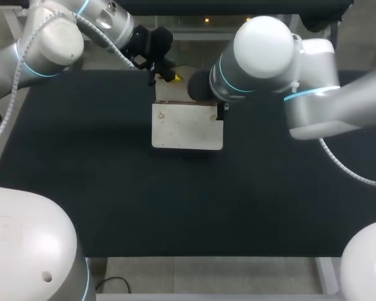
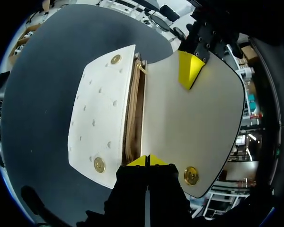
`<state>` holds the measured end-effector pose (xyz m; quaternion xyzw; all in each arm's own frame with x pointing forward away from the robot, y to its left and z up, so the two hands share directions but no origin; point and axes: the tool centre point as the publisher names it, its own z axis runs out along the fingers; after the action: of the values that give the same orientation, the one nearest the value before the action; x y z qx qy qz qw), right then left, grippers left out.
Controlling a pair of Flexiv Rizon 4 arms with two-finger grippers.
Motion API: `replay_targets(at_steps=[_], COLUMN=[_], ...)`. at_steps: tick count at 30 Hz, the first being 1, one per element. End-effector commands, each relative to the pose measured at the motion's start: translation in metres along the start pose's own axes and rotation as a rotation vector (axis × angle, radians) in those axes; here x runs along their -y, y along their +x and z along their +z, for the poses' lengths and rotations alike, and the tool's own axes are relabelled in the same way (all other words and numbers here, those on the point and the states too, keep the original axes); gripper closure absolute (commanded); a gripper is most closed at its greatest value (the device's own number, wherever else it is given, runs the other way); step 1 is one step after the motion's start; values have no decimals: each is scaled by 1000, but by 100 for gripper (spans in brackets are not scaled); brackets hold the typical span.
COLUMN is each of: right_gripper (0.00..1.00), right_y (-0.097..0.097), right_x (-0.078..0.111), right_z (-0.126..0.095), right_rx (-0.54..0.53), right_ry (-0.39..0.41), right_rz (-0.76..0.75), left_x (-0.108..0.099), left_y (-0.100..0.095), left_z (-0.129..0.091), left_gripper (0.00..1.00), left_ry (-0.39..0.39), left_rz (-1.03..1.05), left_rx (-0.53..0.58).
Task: Pick up the bag, open it, inspect its contents, close it, and place it on the opposite side
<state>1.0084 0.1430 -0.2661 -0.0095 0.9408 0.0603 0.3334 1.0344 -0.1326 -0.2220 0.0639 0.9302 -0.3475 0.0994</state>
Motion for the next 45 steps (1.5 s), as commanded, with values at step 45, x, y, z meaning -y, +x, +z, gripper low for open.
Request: replay_targets(at_steps=[45], right_gripper=[100], right_y=[24], right_x=[-7], right_z=[8], right_rx=[-32], right_ry=[16], right_rz=[71], left_x=[11], left_y=[1], left_z=[-4], left_gripper=[100], left_ry=[65], left_rz=[1], left_rx=[34])
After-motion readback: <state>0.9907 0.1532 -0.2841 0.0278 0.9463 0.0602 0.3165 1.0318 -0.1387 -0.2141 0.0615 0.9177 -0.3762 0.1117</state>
